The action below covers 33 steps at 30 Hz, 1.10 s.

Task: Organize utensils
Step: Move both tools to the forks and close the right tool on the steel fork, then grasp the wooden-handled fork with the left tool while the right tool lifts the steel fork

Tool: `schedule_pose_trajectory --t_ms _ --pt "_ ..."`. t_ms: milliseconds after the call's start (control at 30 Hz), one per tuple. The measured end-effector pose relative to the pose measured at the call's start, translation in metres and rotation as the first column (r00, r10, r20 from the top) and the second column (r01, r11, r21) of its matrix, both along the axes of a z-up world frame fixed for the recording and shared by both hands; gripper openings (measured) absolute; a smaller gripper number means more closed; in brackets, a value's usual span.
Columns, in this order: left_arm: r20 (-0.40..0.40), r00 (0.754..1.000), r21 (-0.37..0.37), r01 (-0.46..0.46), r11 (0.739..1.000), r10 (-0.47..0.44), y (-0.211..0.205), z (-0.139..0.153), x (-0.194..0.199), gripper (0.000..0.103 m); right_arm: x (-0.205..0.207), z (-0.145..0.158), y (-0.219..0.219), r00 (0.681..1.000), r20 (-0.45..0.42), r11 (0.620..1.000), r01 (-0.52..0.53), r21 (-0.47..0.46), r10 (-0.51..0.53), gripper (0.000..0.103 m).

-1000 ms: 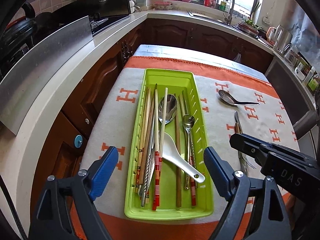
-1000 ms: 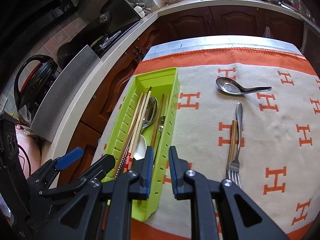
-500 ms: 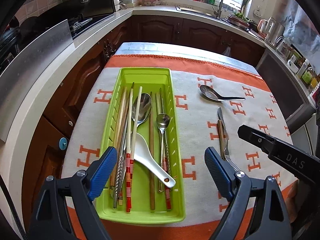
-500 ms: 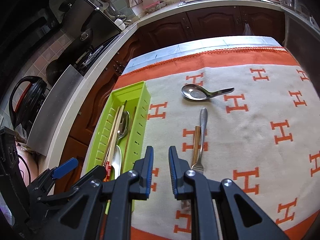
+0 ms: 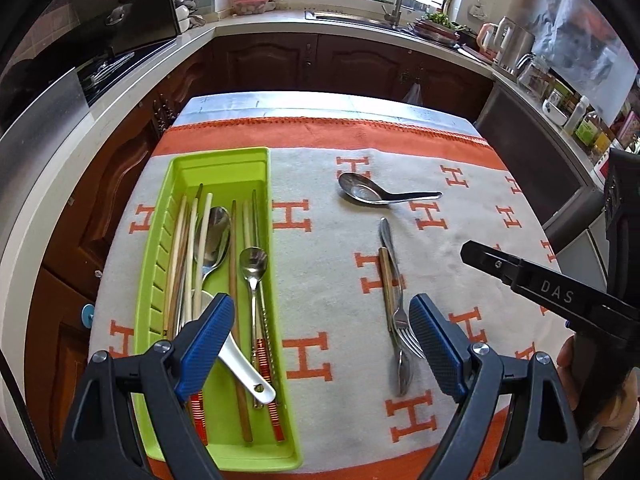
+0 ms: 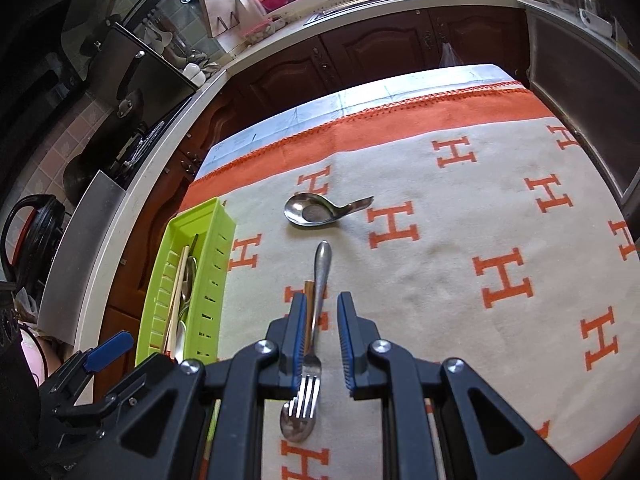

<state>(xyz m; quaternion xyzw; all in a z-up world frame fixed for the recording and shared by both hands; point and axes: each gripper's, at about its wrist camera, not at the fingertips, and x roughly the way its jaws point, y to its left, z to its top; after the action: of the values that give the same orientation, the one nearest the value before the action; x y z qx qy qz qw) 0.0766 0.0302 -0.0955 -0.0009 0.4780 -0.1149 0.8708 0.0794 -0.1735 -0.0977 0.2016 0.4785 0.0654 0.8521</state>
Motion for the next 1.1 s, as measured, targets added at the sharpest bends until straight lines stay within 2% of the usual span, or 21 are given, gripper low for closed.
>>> schedule_pose_trajectory --t_ms 133,267,400,533,900,1033,1100 --pt "0.008 0.999 0.014 0.036 0.999 -0.036 -0.016 -0.002 0.002 0.083 0.001 -0.012 -0.003 0.999 -0.032 0.999 -0.034 0.021 0.035 0.015" --pt "-0.019 0.998 0.016 0.058 0.998 -0.058 -0.024 -0.010 0.006 0.069 0.006 -0.029 -0.001 0.994 -0.071 0.994 -0.078 0.082 0.084 0.015" --pt "-0.042 0.998 0.011 0.057 0.998 -0.057 -0.024 -0.018 0.009 0.059 0.014 -0.047 0.003 0.987 -0.108 0.984 -0.105 0.141 0.121 0.015" --pt "-0.054 0.998 0.007 0.046 0.999 -0.045 -0.021 -0.022 0.012 0.055 0.021 -0.058 0.008 0.981 -0.125 0.977 -0.123 0.173 0.146 0.015" --pt "-0.067 0.998 -0.027 0.012 1.000 -0.013 -0.012 -0.027 0.019 0.055 0.031 -0.068 0.030 0.973 -0.124 0.979 -0.185 0.088 0.195 0.015" --pt "-0.071 0.997 -0.035 0.010 0.999 -0.012 -0.011 -0.028 0.021 0.055 0.030 -0.065 0.039 0.969 -0.104 0.975 -0.222 0.021 0.223 0.013" --pt "-0.069 0.998 -0.035 0.010 0.999 -0.012 -0.011 -0.028 0.021 0.055 0.029 -0.065 0.040 0.967 -0.094 0.972 -0.235 0.021 0.236 0.009"
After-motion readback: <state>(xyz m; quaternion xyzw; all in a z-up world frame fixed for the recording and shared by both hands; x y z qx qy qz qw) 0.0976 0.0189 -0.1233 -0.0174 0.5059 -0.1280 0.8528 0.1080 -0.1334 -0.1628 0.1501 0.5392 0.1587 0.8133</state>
